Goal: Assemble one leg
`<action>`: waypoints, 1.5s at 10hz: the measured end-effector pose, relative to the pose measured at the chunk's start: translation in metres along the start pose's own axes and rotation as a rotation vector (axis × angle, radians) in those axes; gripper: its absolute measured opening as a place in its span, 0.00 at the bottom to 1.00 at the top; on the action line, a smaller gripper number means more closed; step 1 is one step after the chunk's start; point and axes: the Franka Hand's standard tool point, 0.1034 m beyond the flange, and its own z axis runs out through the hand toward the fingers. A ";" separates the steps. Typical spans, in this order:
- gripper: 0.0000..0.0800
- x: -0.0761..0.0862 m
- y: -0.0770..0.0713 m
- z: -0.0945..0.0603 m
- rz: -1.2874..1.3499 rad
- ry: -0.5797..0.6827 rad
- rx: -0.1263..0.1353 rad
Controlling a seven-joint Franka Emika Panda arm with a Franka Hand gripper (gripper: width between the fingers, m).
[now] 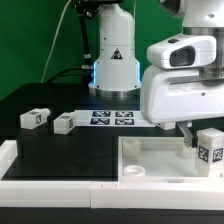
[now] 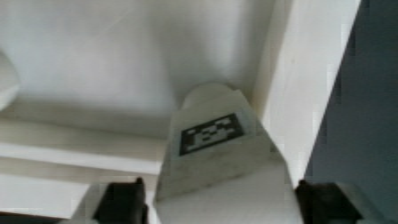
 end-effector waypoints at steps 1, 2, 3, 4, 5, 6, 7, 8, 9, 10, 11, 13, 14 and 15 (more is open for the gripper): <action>0.36 0.000 0.000 0.000 0.064 0.000 0.001; 0.36 0.000 0.000 0.000 0.193 0.000 0.003; 0.36 0.000 -0.001 0.000 0.378 -0.002 0.009; 0.36 0.000 -0.001 0.000 0.569 -0.004 0.011; 0.36 0.000 -0.001 0.000 0.700 -0.004 0.015; 0.36 0.000 0.000 0.001 0.912 -0.007 0.021; 0.36 0.000 -0.001 0.001 1.068 -0.006 0.019; 0.36 0.000 -0.001 0.001 1.171 -0.004 0.013; 0.36 0.000 -0.001 0.000 1.239 -0.005 0.012; 0.36 0.000 -0.001 0.000 1.324 -0.007 0.016; 0.51 0.000 -0.002 0.000 1.281 -0.006 0.016; 0.77 0.000 -0.001 0.000 1.146 -0.010 0.014; 0.77 0.000 0.001 0.000 1.036 -0.008 0.013; 0.80 -0.001 0.000 0.000 0.909 -0.011 0.012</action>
Offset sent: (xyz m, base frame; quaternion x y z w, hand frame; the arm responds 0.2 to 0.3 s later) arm 0.0006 -0.0105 -0.0022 -0.0304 -0.0288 0.4474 0.8933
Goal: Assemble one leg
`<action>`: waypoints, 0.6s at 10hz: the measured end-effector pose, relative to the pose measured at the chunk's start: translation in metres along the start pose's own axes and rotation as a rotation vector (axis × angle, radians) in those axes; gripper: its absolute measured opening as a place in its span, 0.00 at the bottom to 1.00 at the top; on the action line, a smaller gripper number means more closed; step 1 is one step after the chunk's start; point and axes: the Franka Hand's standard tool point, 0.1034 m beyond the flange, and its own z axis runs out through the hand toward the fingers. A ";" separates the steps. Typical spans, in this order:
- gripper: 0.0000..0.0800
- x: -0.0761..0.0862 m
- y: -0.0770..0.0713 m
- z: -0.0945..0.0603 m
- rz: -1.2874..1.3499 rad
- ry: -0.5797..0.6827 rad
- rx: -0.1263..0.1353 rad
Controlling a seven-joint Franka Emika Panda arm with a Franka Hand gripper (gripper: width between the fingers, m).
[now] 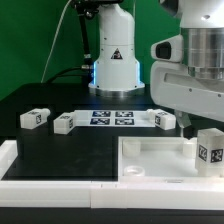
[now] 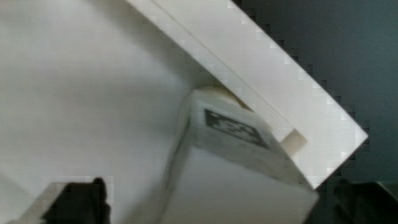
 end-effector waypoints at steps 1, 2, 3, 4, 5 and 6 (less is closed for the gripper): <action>0.81 0.000 0.000 0.000 -0.184 0.000 0.000; 0.81 -0.001 -0.001 0.000 -0.319 0.004 -0.002; 0.81 -0.003 -0.002 0.001 -0.436 0.006 -0.010; 0.81 -0.005 -0.002 0.002 -0.589 0.008 -0.018; 0.81 -0.006 -0.002 0.002 -0.682 0.006 -0.020; 0.81 -0.005 -0.002 0.002 -0.809 0.007 -0.020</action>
Offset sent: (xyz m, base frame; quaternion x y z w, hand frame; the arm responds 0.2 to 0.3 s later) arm -0.0087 0.0119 -0.0040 0.0037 -0.0080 -0.4380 0.8990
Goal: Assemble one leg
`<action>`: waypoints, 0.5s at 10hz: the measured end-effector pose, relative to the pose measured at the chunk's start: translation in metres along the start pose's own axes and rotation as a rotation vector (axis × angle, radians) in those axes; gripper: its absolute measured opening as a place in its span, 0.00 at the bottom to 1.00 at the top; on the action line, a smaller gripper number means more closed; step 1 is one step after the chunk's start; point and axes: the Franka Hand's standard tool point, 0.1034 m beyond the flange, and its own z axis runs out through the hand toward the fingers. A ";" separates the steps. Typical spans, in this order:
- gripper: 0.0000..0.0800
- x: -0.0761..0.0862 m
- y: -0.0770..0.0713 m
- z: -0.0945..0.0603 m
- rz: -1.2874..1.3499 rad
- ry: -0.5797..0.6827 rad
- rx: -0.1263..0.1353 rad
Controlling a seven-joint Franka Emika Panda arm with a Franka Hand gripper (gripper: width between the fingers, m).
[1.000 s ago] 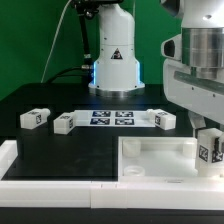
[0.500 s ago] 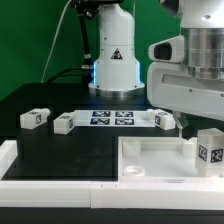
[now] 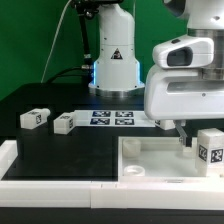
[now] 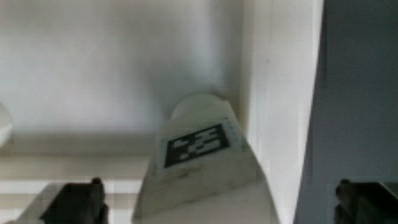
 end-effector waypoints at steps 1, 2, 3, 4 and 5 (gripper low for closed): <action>0.81 0.001 0.002 -0.001 -0.052 0.003 0.000; 0.80 0.001 0.002 0.000 -0.084 0.002 0.000; 0.80 0.001 0.002 0.000 -0.061 0.002 0.001; 0.56 0.001 0.002 0.000 -0.037 0.002 0.001; 0.56 0.001 0.001 0.000 0.005 0.002 0.001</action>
Offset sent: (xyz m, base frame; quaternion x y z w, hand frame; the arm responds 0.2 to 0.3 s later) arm 0.0000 0.0000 0.0000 0.0000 0.0000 0.0899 0.9960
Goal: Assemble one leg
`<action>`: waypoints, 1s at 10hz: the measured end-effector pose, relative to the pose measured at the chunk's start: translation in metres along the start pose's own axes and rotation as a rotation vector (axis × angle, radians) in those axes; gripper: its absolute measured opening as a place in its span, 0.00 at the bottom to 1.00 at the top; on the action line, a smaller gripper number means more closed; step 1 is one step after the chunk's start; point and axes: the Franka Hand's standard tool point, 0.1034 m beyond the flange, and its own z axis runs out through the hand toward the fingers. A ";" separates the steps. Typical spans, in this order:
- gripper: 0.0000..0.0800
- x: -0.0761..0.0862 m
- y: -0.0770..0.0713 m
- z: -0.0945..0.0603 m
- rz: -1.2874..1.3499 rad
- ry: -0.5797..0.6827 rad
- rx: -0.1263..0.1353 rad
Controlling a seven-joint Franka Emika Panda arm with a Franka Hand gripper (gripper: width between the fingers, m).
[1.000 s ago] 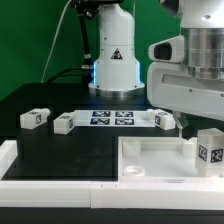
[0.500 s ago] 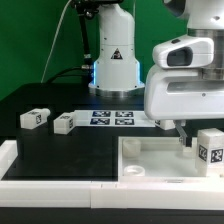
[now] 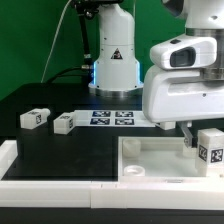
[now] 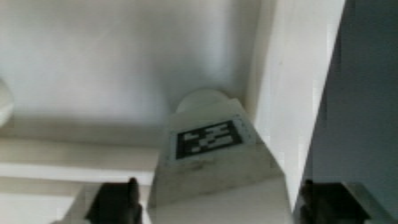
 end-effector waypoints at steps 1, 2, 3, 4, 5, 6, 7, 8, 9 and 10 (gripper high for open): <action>0.36 0.000 0.000 0.000 0.161 0.001 -0.002; 0.36 0.000 0.000 0.000 0.321 0.002 -0.006; 0.36 0.000 0.001 0.000 0.468 0.003 -0.010; 0.36 0.000 0.009 -0.001 0.607 0.006 -0.028; 0.36 0.000 0.018 -0.002 0.693 0.014 -0.053; 0.36 -0.002 0.026 -0.003 0.826 0.013 -0.076; 0.37 -0.005 0.036 -0.003 0.921 0.023 -0.106; 0.37 -0.005 0.039 -0.004 0.966 0.033 -0.122; 0.37 -0.007 0.043 -0.004 1.032 0.033 -0.139; 0.37 -0.009 0.046 -0.004 1.068 0.032 -0.149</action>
Offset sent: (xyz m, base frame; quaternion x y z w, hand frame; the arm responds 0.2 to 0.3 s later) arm 0.0053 -0.0033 0.0016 -0.0209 -0.0031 0.4224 0.9062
